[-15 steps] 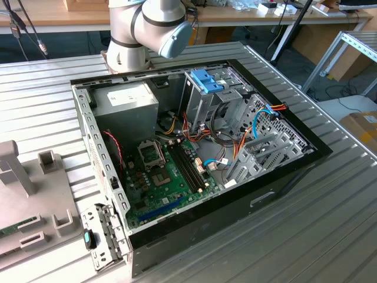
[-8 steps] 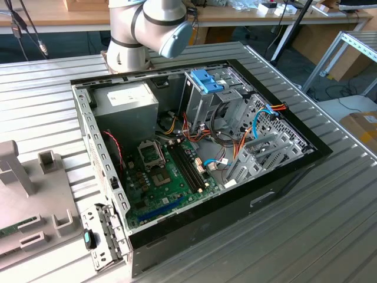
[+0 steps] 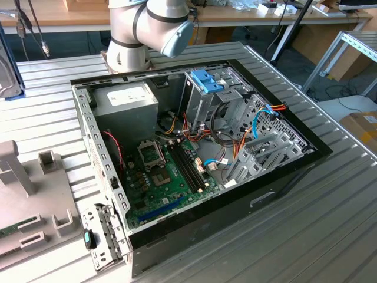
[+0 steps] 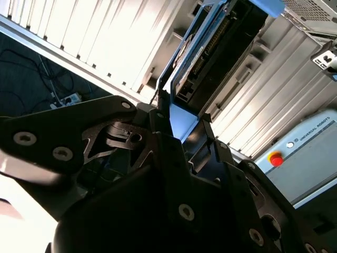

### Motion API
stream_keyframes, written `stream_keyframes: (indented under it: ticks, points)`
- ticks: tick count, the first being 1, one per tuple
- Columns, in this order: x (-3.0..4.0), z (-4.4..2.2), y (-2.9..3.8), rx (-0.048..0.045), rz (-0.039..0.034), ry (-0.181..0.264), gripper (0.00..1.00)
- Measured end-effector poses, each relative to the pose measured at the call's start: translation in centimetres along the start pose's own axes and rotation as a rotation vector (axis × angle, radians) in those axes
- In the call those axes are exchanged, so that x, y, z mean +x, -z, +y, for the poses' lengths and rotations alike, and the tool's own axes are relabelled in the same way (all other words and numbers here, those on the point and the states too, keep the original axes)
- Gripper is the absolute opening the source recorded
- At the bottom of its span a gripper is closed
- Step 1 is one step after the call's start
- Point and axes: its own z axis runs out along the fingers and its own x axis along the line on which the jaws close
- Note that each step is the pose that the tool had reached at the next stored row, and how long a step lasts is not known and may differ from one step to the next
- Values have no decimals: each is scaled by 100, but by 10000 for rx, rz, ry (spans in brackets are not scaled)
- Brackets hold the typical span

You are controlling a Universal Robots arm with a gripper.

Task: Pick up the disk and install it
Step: 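Pick up the disk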

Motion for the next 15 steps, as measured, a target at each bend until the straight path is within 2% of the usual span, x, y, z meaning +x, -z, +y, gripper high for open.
stream_keyframes:
  ticks: [8, 10, 14, 15]
  points:
    - [5, -211, 1, -1, 1, 1, 36]
    - [7, -311, 1, 0, 0, 0, 36]
    - [9, -395, 1, -1, 0, 1, 36]
    - [9, -396, 1, -1, 0, -1, 36]
